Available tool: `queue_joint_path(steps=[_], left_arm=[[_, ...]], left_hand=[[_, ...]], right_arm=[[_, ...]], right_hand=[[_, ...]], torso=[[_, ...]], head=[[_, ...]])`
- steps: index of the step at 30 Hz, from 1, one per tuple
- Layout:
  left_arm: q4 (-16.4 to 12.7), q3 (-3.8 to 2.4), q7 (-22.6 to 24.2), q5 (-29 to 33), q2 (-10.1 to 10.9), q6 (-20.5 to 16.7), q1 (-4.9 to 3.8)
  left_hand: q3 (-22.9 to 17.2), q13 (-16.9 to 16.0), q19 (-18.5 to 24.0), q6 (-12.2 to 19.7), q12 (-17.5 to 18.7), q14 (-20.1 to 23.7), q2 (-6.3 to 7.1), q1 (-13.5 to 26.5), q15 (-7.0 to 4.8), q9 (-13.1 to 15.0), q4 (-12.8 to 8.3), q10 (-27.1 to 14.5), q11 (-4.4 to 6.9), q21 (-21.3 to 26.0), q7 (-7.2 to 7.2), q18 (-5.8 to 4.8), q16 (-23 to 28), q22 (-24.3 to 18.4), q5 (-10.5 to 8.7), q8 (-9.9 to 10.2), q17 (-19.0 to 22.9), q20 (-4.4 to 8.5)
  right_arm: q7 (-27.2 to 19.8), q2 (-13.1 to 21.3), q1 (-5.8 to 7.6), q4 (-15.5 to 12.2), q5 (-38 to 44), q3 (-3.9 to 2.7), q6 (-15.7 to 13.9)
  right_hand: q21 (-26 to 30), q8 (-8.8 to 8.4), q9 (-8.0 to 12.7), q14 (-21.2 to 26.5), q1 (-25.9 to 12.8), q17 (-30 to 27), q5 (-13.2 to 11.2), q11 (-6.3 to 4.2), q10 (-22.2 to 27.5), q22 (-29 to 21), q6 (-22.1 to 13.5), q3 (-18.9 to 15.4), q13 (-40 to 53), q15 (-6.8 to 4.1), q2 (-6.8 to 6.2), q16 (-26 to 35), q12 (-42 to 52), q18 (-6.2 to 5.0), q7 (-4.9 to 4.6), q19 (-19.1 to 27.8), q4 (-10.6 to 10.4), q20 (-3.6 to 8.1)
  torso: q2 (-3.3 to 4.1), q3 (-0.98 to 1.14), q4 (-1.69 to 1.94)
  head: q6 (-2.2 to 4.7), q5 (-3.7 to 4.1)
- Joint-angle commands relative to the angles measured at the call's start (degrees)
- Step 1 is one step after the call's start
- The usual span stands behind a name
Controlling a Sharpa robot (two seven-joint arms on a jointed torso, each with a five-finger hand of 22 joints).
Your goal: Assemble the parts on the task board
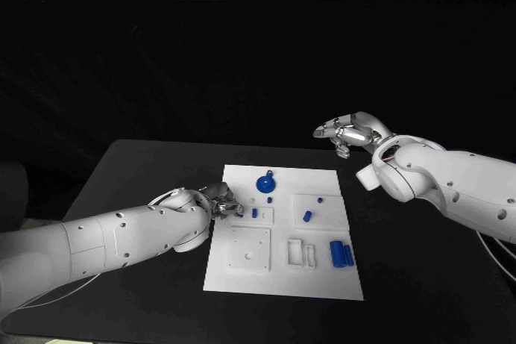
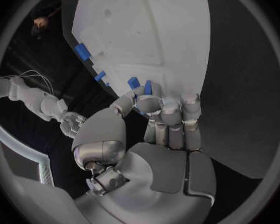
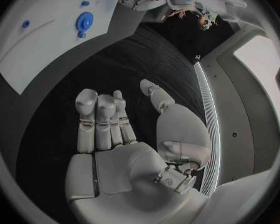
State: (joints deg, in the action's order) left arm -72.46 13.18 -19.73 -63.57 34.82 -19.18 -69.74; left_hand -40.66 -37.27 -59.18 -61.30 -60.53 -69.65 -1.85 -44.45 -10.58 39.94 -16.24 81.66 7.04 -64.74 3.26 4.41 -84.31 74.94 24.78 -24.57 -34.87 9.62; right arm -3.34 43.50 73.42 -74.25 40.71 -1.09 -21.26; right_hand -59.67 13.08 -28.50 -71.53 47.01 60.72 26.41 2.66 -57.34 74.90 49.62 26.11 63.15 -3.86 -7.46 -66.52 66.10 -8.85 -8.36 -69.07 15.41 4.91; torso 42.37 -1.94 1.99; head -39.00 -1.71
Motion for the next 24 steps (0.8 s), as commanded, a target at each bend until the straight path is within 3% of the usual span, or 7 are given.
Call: queue_joint_path(steps=[1,8,24], left_arm=[[-0.19,0.55,-1.38,-0.36,0.14,-0.01,0.77],[-0.82,0.56,-0.65,-0.45,0.38,-1.99,0.85],[-0.93,0.57,-1.09,-3.46,0.33,-2.60,1.08]], left_hand=[[-0.43,0.09,0.29,-9.73,-0.36,-2.38,-0.36,-0.45,-2.70,-0.14,0.21,-1.18,0.86,-0.13,-4.82,0.80,-0.22,0.70,-0.04,-0.06,0.06,5.97],[-0.46,0.15,0.22,-9.72,-0.36,-2.42,-0.33,-0.51,-2.72,-0.17,0.33,-1.19,0.88,-0.14,-4.83,0.82,-0.20,0.68,-0.14,-0.09,0.10,5.99],[-0.56,0.34,0.07,-9.61,-0.35,-2.49,-0.19,-0.75,-2.79,-0.26,0.70,-1.22,0.89,-0.15,-4.84,0.87,-0.10,0.62,-0.66,-0.16,0.28,6.02]], right_arm=[[-0.50,0.03,-0.03,-0.07,0.22,-0.02,0.62],[-0.53,0.06,-0.03,-0.05,0.22,-0.02,0.60],[-0.53,0.05,-0.03,-0.01,0.22,-0.02,0.61]], right_hand=[[0.31,0.23,0.09,-0.06,0.52,-0.09,0.34,-0.52,-0.04,0.77,0.00,0.14,-0.09,-0.31,0.15,0.01,0.19,-6.15,-0.27,0.10,-0.02,0.36],[0.31,0.24,0.10,-0.07,0.50,-0.10,0.34,-0.53,-0.04,0.78,0.00,0.13,-0.11,-0.32,0.15,0.01,0.21,-6.15,-0.27,0.09,-0.04,0.36],[0.32,0.26,0.12,-0.08,0.47,-0.11,0.36,-0.53,-0.05,0.78,0.02,0.12,-0.16,-0.32,0.16,0.00,0.25,-6.15,-0.26,0.08,-0.07,0.36]], torso=[[-0.02,0.00,0.04],[0.01,-0.07,0.04],[0.00,-0.03,0.03]], head=[[0.03,0.05],[-0.01,0.14],[0.04,0.08]])
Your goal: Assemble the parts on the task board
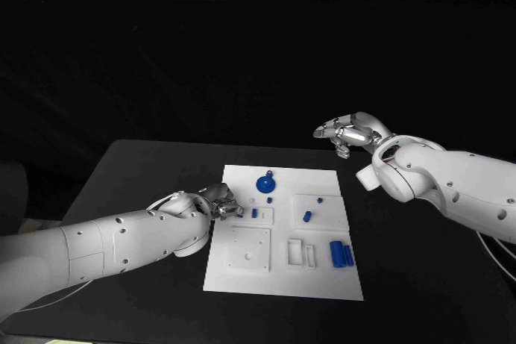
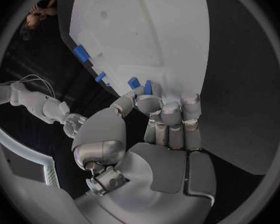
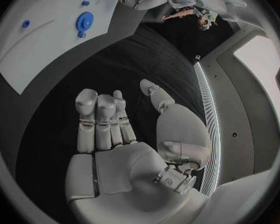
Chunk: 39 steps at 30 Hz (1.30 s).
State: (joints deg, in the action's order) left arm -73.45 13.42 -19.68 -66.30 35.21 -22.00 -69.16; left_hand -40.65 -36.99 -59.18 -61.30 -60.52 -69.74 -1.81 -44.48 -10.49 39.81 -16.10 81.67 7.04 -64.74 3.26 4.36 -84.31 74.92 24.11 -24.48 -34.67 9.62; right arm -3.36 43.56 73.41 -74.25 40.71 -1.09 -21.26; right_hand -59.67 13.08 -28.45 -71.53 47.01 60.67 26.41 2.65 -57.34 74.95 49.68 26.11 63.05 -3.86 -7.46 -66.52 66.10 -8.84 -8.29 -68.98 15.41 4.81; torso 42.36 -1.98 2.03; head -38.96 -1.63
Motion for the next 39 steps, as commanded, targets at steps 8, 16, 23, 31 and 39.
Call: queue_joint_path(steps=[8,16,23,31,39], left_arm=[[-0.11,0.33,-0.38,-0.73,-0.01,-1.39,0.53],[-0.30,0.33,-0.15,-1.82,0.17,-2.31,0.53],[-0.19,0.33,-0.35,-1.84,0.01,-1.89,0.53],[0.40,0.33,-0.86,-2.53,-0.10,-2.12,0.53],[0.38,0.33,-0.82,-2.54,-0.27,-2.09,0.54]], left_hand=[[-0.58,0.09,0.04,-9.61,-0.35,-2.42,-0.25,-0.72,-2.88,-0.14,0.67,-1.22,0.90,-0.16,-4.84,0.92,-0.09,0.63,-0.06,-0.27,0.12,6.02],[-0.63,0.14,-0.02,-9.65,-0.39,-2.49,-0.15,-0.85,-2.92,-0.15,0.68,-1.20,0.92,-0.18,-4.86,0.95,-0.09,0.63,0.03,-0.34,0.16,6.04],[-0.65,0.16,-0.04,-9.66,-0.41,-2.51,-0.14,-0.89,-2.93,-0.16,0.70,-1.19,0.93,-0.19,-4.87,0.96,-0.09,0.62,0.06,-0.37,0.18,6.04],[-0.66,0.17,-0.06,-9.67,-0.42,-2.53,-0.13,-0.91,-2.94,-0.16,0.71,-1.18,0.93,-0.20,-4.88,0.96,-0.09,0.62,0.07,-0.38,0.19,6.05],[-0.67,0.19,-0.07,-9.67,-0.42,-2.54,-0.14,-0.94,-2.94,-0.17,0.73,-1.18,0.94,-0.21,-4.88,0.97,-0.09,0.62,0.06,-0.39,0.21,6.05]], right_arm=[[-0.53,-0.09,-0.04,0.11,0.22,-0.02,0.62],[-0.49,0.07,-0.05,0.00,0.22,-0.02,0.56],[-0.47,0.04,-0.06,0.07,0.22,-0.02,0.58],[-0.48,-0.07,-0.06,0.12,0.22,-0.02,0.60],[-0.49,-0.09,-0.07,0.10,0.22,-0.02,0.60]], right_hand=[[0.32,0.28,0.08,-0.08,0.48,-0.06,0.36,-0.53,-0.05,0.74,-0.01,0.12,-0.08,-0.32,0.16,0.00,0.27,-6.15,-0.32,-0.02,-0.06,0.46],[0.33,0.29,0.08,-0.08,0.50,-0.07,0.37,-0.54,-0.05,0.74,0.00,0.12,-0.11,-0.33,0.16,-0.01,0.28,-6.15,-0.32,-0.02,-0.06,0.47],[0.33,0.30,0.09,-0.08,0.50,-0.07,0.37,-0.54,-0.05,0.75,0.01,0.12,-0.13,-0.33,0.14,-0.01,0.30,-6.16,-0.32,-0.02,-0.05,0.47],[0.33,0.30,0.09,-0.09,0.50,-0.07,0.37,-0.54,-0.05,0.75,0.01,0.11,-0.14,-0.33,0.13,-0.01,0.31,-6.16,-0.31,-0.03,-0.05,0.47],[0.33,0.31,0.10,-0.08,0.50,-0.07,0.38,-0.55,-0.04,0.75,0.02,0.12,-0.16,-0.34,0.14,-0.01,0.32,-6.15,-0.31,-0.03,-0.05,0.47]], torso=[[0.00,0.03,-0.01],[0.04,0.03,0.01],[0.01,0.02,-0.03],[0.02,0.07,0.04],[0.01,0.04,-0.04]], head=[[-0.04,0.02],[-0.01,0.08],[-0.15,0.06],[-0.22,0.05],[-0.23,0.01]])
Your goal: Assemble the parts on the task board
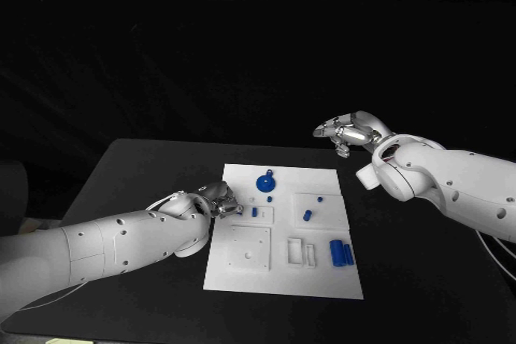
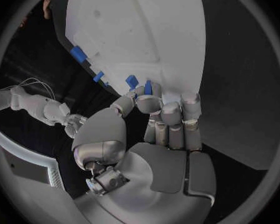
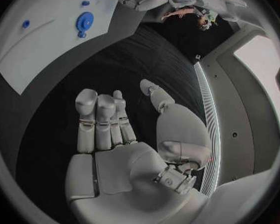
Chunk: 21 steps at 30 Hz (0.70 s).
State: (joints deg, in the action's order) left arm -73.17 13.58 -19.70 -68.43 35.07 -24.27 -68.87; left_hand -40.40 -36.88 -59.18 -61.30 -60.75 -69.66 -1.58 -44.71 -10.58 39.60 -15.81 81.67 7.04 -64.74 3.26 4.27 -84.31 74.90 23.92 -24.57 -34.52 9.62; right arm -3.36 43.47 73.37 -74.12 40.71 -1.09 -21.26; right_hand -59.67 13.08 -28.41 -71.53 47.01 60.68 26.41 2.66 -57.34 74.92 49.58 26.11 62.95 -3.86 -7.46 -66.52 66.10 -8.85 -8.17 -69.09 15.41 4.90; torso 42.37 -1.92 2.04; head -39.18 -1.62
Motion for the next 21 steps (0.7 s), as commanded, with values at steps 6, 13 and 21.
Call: queue_joint_path(steps=[6,13,21], left_arm=[[0.03,0.17,-0.74,-0.32,-0.24,1.23,0.25],[0.00,0.17,-0.80,-0.81,-0.35,2.14,0.25],[0.23,0.17,-0.78,-0.42,-0.76,2.45,0.30]], left_hand=[[-0.93,0.09,-0.08,-9.66,-0.21,-2.64,-0.33,-0.74,-2.86,0.03,0.43,-1.18,0.94,-0.22,-4.88,1.06,-0.09,0.64,0.25,-0.32,0.07,6.05],[-1.01,0.17,-0.11,-9.63,-0.28,-2.69,0.13,-1.08,-2.89,-0.01,0.30,-1.16,0.96,-0.24,-4.90,1.10,-0.09,0.64,0.23,-0.38,0.15,6.07],[-0.88,0.34,-0.28,-9.72,-0.52,-2.79,1.57,-2.03,-2.87,-0.16,0.95,-1.09,0.94,-0.24,-4.89,1.15,-0.14,0.56,-0.45,-0.62,0.31,6.06]], right_arm=[[-0.48,0.00,-0.03,-0.06,0.22,-0.02,0.68],[-0.46,0.06,-0.03,-0.13,0.22,-0.02,0.66],[-0.47,0.07,-0.03,-0.23,0.22,-0.02,0.65]], right_hand=[[0.34,0.32,0.07,-0.09,0.50,-0.08,0.38,-0.55,-0.04,0.78,0.12,0.11,-0.08,-0.34,0.14,-0.01,0.33,-6.15,-0.43,0.08,-0.06,0.38],[0.34,0.33,0.07,-0.09,0.50,-0.09,0.39,-0.55,-0.04,0.78,0.13,0.11,-0.10,-0.34,0.14,-0.02,0.35,-6.15,-0.42,0.07,-0.06,0.38],[0.34,0.33,0.08,-0.09,0.50,-0.09,0.39,-0.56,-0.04,0.79,0.14,0.11,-0.12,-0.34,0.13,-0.02,0.36,-6.15,-0.42,0.07,-0.06,0.38]], torso=[[-0.01,-0.01,-0.05],[-0.01,-0.02,-0.02],[0.00,-0.01,-0.04]], head=[[-0.02,-0.01],[-0.13,0.01],[-0.11,0.00]])
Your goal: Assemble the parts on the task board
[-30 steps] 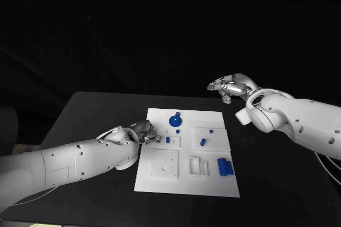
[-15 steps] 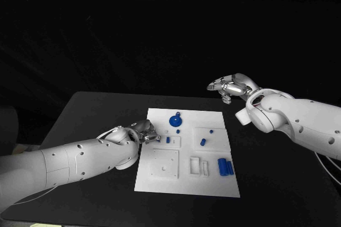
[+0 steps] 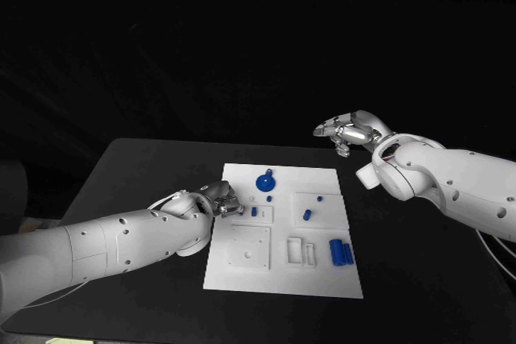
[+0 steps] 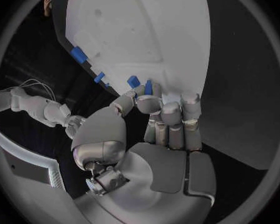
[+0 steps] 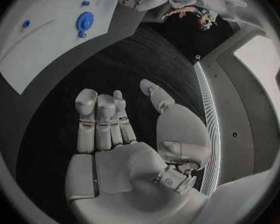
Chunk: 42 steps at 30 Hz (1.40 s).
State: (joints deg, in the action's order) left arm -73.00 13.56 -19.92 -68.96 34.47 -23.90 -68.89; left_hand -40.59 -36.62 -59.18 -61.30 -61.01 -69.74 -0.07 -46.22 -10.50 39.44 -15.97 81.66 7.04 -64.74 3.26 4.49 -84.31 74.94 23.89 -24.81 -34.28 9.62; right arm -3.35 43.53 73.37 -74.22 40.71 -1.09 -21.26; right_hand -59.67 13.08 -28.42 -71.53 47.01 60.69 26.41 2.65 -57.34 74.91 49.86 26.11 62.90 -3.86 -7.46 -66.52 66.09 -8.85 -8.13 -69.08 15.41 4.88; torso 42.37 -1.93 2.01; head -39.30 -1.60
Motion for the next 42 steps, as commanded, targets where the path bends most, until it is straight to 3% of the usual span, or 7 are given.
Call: queue_joint_path(steps=[1,10,30,34,35,37,42], left_arm=[[0.08,0.19,-0.61,0.10,-0.16,2.27,0.32],[0.10,0.19,-1.26,0.09,0.00,3.83,0.32],[0.16,0.19,-1.86,-0.32,0.52,4.65,0.34],[0.26,0.19,-1.82,0.12,0.38,4.83,0.35],[0.27,0.19,-1.84,0.15,0.38,4.95,0.35],[0.37,0.19,-1.82,0.17,0.30,5.23,0.35],[0.46,0.19,-1.80,0.87,0.26,6.12,0.35]], left_hand=[[-0.68,0.10,-0.28,-9.71,-0.27,-2.71,0.04,-0.56,-2.95,-0.02,1.20,-1.10,0.94,-0.23,-4.89,0.93,-0.14,0.52,-0.48,-0.40,0.08,6.06],[-0.73,0.14,-0.25,-9.72,-0.35,-2.73,-0.02,-0.89,-2.94,-0.07,1.24,-1.10,0.95,-0.22,-4.91,0.94,-0.19,0.52,-0.26,-0.45,0.10,6.05],[-0.48,0.23,-0.12,-9.69,-0.52,-2.66,-0.56,-0.88,-2.85,-0.22,1.42,-1.19,0.93,-0.23,-4.88,0.85,-0.31,0.56,0.42,-0.57,0.15,5.94],[-0.05,0.35,-0.06,-9.64,-0.67,-2.60,-0.78,-0.33,-2.81,-0.38,1.86,-1.24,0.90,-0.22,-4.87,0.84,-0.36,0.56,-1.75,-0.68,0.23,5.92],[0.09,0.38,-0.06,-9.70,-0.75,-2.61,-0.83,-0.14,-2.81,-0.42,2.24,-1.23,0.89,-0.21,-4.88,0.85,-0.41,0.55,-3.70,-0.76,0.25,5.92],[0.08,0.43,0.00,-9.69,-0.86,-2.58,-0.80,-0.04,-2.81,-0.52,2.77,-1.25,0.90,-0.18,-4.88,0.87,-0.46,0.55,-5.67,-0.84,0.28,5.93],[0.24,0.49,0.12,-9.76,-1.09,-2.52,-0.95,0.64,-2.79,-0.72,3.98,-1.31,0.90,-0.16,-4.88,0.84,-0.59,0.58,-7.60,-0.99,0.30,5.89]], right_arm=[[-0.47,0.00,-0.03,-0.12,0.22,-0.02,0.66],[-0.44,0.14,-0.03,-0.20,0.22,-0.02,0.65],[-0.47,0.09,-0.03,-0.09,0.22,-0.02,0.64],[-0.46,0.06,-0.03,-0.06,0.22,-0.02,0.65],[-0.45,0.07,-0.03,-0.09,0.22,-0.02,0.65],[-0.45,0.06,-0.03,-0.08,0.22,-0.02,0.67],[-0.46,0.05,-0.03,-0.06,0.22,-0.02,0.65]], right_hand=[[0.34,0.33,0.09,-0.09,0.50,-0.10,0.39,-0.56,-0.04,0.80,-0.15,0.11,-0.06,-0.34,0.14,-0.02,0.37,-6.15,-0.46,0.06,-0.06,0.40],[0.35,0.34,0.09,-0.10,0.49,-0.10,0.40,-0.56,-0.04,0.80,-0.14,0.10,-0.09,-0.35,0.14,-0.02,0.39,-6.15,-0.46,0.05,-0.07,0.41],[0.35,0.35,0.11,-0.10,0.49,-0.11,0.42,-0.57,-0.04,0.81,-0.13,0.10,-0.14,-0.35,0.14,-0.03,0.42,-6.15,-0.45,0.04,-0.07,0.41],[0.35,0.35,0.12,-0.10,0.50,-0.11,0.43,-0.57,-0.04,0.81,-0.13,0.11,-0.15,-0.35,0.15,-0.03,0.42,-6.15,-0.45,0.04,-0.07,0.41],[0.35,0.36,0.12,-0.10,0.50,-0.11,0.43,-0.57,-0.04,0.81,-0.13,0.11,-0.15,-0.35,0.15,-0.03,0.43,-6.15,-0.45,0.04,-0.07,0.41],[0.35,0.36,0.12,-0.10,0.50,-0.11,0.44,-0.57,-0.04,0.81,-0.13,0.11,-0.16,-0.35,0.15,-0.03,0.43,-6.15,-0.45,0.04,-0.07,0.41],[0.36,0.36,0.13,-0.10,0.49,-0.11,0.45,-0.57,-0.04,0.81,-0.13,0.11,-0.17,-0.35,0.15,-0.03,0.44,-6.15,-0.45,0.04,-0.08,0.41]], torso=[[0.00,-0.01,-0.02],[0.01,0.03,0.02],[0.02,-0.09,0.07],[0.01,-0.07,0.06],[0.02,-0.06,0.04],[0.02,-0.06,0.04],[0.01,-0.02,0.00]], head=[[0.02,-0.02],[-0.06,0.05],[-0.10,0.04],[-0.11,0.02],[-0.14,0.01],[-0.14,0.00],[-0.16,-0.05]])
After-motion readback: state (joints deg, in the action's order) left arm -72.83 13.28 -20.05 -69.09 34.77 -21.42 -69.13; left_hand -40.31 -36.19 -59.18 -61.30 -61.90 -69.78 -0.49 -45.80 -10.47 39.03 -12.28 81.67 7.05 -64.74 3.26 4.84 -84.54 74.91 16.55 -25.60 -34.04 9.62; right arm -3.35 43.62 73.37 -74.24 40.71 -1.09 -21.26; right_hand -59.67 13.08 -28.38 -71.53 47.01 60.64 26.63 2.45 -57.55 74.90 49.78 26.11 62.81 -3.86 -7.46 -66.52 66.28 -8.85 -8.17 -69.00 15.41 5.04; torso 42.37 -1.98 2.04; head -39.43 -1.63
